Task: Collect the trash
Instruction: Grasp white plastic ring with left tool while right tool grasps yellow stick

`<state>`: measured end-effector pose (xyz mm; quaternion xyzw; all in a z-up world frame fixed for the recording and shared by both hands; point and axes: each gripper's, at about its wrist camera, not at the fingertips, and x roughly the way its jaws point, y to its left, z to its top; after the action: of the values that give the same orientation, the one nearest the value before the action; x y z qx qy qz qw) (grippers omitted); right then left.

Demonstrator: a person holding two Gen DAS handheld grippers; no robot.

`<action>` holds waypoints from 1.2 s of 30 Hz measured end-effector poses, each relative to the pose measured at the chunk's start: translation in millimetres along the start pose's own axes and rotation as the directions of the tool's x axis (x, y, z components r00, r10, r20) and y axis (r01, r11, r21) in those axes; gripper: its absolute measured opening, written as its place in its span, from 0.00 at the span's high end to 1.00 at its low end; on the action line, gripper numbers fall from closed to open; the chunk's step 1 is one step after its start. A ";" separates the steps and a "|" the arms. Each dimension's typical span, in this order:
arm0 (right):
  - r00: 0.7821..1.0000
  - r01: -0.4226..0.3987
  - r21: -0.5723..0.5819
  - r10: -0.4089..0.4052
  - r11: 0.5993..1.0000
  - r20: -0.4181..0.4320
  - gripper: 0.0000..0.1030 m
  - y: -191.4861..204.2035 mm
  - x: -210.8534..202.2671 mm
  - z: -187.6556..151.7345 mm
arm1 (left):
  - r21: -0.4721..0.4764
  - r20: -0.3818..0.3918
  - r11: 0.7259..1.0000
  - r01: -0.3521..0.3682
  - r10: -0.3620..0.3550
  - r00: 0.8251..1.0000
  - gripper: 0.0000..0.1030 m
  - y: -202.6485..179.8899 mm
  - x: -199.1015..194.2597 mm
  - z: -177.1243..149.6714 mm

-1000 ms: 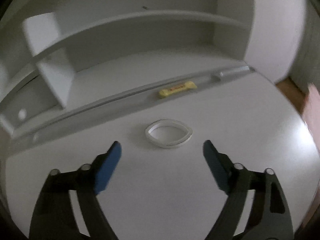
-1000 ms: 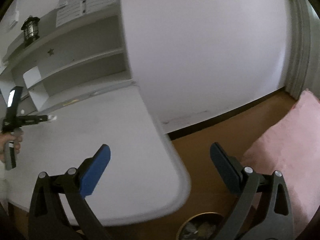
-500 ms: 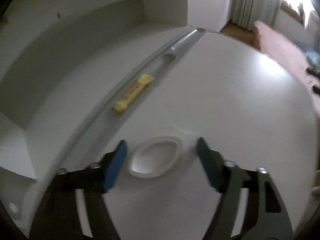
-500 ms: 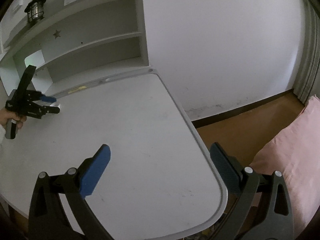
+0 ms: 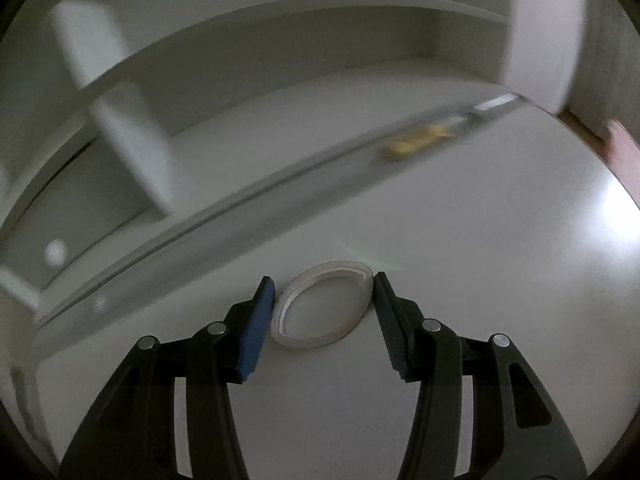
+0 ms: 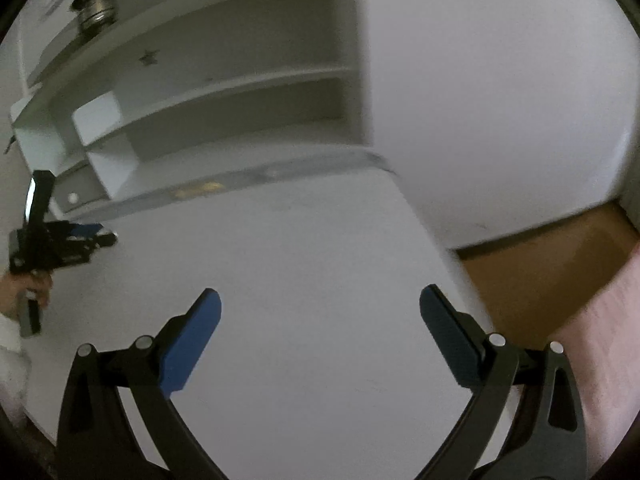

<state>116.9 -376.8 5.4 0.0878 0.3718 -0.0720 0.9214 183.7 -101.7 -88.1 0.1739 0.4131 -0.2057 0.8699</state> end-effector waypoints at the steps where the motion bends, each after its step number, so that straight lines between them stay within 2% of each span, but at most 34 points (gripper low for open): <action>1: 0.999 -0.033 -0.027 0.033 0.999 -0.012 0.07 20.0 14.0 14.6 | -0.018 0.000 1.000 -0.015 0.015 1.000 0.52 6.0 0.9 -0.6; 2: 0.999 -0.050 -0.044 0.049 0.998 -0.024 0.07 33.3 23.7 24.0 | -0.043 0.006 0.999 -0.027 0.027 1.000 0.52 12.5 2.3 -1.8; 4: 0.995 -0.082 -0.087 0.077 0.993 -0.061 0.07 65.6 50.3 47.1 | -0.086 0.020 0.996 0.003 -0.001 1.000 0.51 20.5 4.8 -3.8; 6: 0.993 -0.077 -0.143 0.064 0.987 -0.094 0.07 99.7 81.4 71.8 | -0.089 0.031 0.996 0.006 -0.003 1.000 0.51 21.3 1.5 -5.5; 8: 0.988 -0.085 -0.176 0.059 0.981 -0.143 0.07 124.3 112.7 92.3 | -0.087 0.028 0.996 0.008 -0.006 1.000 0.43 22.2 3.4 -6.2; 9: 0.984 -0.076 -0.181 0.044 0.981 -0.174 0.07 134.2 130.6 101.8 | -0.093 0.015 0.995 0.026 -0.025 1.000 0.32 23.2 4.8 -6.5; 11: 0.975 -0.062 -0.186 0.020 0.981 -0.223 0.07 147.3 158.3 115.5 | -0.078 0.009 0.996 0.049 -0.048 0.999 0.29 28.0 -1.8 -15.3; 14: 0.961 -0.040 -0.210 -0.020 0.977 -0.276 0.07 165.3 191.8 126.3 | -0.068 0.015 0.996 0.065 -0.064 0.998 0.32 30.3 3.8 -13.1; 16: 0.946 -0.018 -0.203 -0.049 0.979 -0.320 0.08 170.1 209.6 127.6 | -0.061 0.030 0.996 0.065 -0.063 0.998 0.54 32.2 2.7 -12.3; 17: 0.935 -0.008 -0.187 -0.058 0.982 -0.350 0.09 170.9 219.8 127.1 | -0.065 0.028 0.996 0.064 -0.062 0.998 0.54 34.7 4.1 -11.5; 20: 0.925 -0.007 -0.156 -0.053 0.988 -0.377 0.19 171.5 231.3 128.2 | -0.091 0.034 0.995 0.036 -0.033 0.999 0.54 44.2 6.8 -11.2; 21: 0.921 -0.007 -0.148 -0.051 0.989 -0.386 0.26 171.6 235.2 128.6 | -0.108 0.036 0.994 0.018 -0.014 0.999 0.54 48.6 8.6 -10.8; 26: 0.931 -0.003 -0.169 -0.059 0.986 -0.361 0.31 173.0 235.2 131.3 | -0.217 0.040 0.976 0.002 0.007 0.999 0.54 72.1 14.6 -7.5; 28: 0.939 -0.001 -0.167 -0.056 0.986 -0.340 0.41 170.2 226.8 131.0 | -0.247 0.045 0.969 0.007 0.005 0.999 0.54 77.2 15.8 -6.7; 36: 0.950 -0.012 -0.123 -0.027 0.992 -0.310 0.41 139.9 203.4 136.8 | -0.254 0.045 0.967 0.003 0.009 0.999 0.54 73.7 12.5 -6.3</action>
<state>381.6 -283.6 -24.5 0.0394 0.5164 -0.0378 0.8546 223.7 -38.4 -92.1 0.0571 0.4156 -0.1539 0.8946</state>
